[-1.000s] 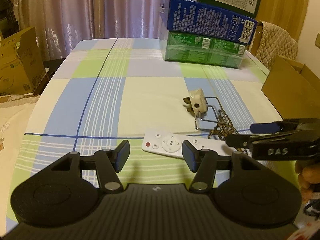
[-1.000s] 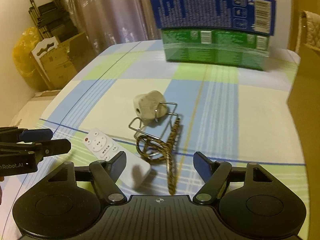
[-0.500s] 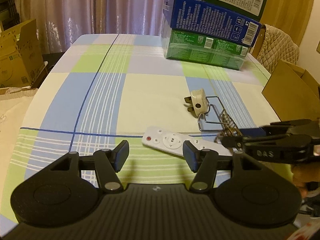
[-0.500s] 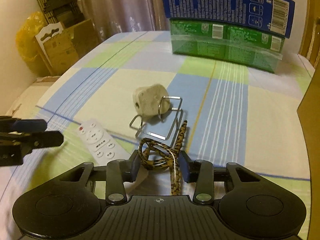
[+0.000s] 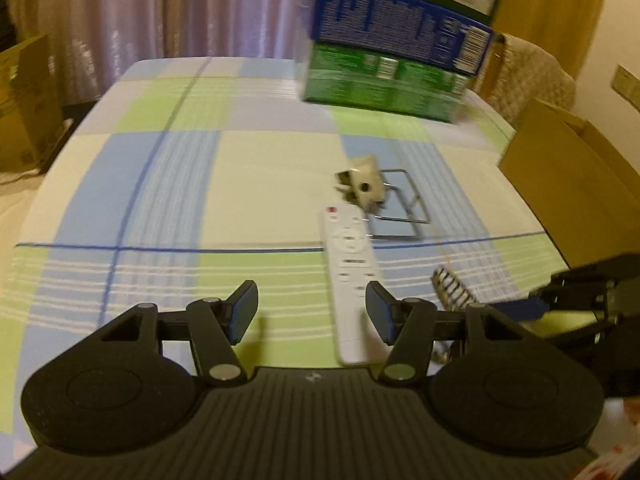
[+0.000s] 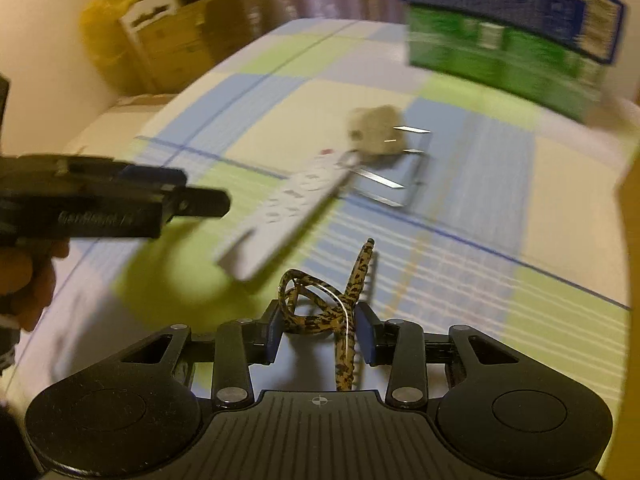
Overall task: Organize rigid objects
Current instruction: 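Grasp the white remote with the left tool while the right tool holds the clip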
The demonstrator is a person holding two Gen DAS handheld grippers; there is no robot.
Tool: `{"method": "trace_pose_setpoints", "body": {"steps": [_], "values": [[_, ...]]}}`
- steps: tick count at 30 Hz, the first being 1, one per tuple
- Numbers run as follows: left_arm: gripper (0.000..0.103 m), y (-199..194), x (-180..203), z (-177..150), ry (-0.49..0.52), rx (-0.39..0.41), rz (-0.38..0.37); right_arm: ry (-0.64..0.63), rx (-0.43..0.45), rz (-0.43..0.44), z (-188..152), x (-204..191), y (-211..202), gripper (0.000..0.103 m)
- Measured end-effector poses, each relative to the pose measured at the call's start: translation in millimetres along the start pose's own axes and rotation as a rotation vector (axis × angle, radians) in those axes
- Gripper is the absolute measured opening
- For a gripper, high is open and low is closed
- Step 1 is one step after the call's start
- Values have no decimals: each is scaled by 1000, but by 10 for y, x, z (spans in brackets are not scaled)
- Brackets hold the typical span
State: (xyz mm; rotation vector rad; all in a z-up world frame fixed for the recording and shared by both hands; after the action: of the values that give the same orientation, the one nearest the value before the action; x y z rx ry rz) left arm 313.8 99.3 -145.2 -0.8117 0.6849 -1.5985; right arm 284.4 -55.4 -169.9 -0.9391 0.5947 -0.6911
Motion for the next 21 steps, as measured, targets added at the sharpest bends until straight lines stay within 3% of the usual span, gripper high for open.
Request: {"method": "trace_pose_setpoints", "body": {"steps": [5, 10, 12, 21], "values": [[53, 176, 209, -1, 63, -7, 12, 55, 9, -58, 24, 229, -44, 35], [37, 408, 320, -27, 81, -43, 21, 85, 22, -57, 56, 299, -45, 35], [36, 445, 336, -34, 82, -43, 23, 88, 33, -54, 69, 287, -57, 35], [34, 161, 381, -314, 86, -79, 56, 150, 28, -25, 23, 273, -124, 35]]}}
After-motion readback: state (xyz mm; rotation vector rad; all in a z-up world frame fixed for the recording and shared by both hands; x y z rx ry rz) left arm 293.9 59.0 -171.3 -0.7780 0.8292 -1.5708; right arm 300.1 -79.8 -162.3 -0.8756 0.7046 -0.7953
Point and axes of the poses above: each gripper's, at about its wrist camera, not at the fingertips, and y roughly the way its jaws point, x to its right, z to its top, the point moved 6 cm from there along y, roughly the way its jaws point, and after that the axes turned 6 degrees about -x, right-handed, at the moved point
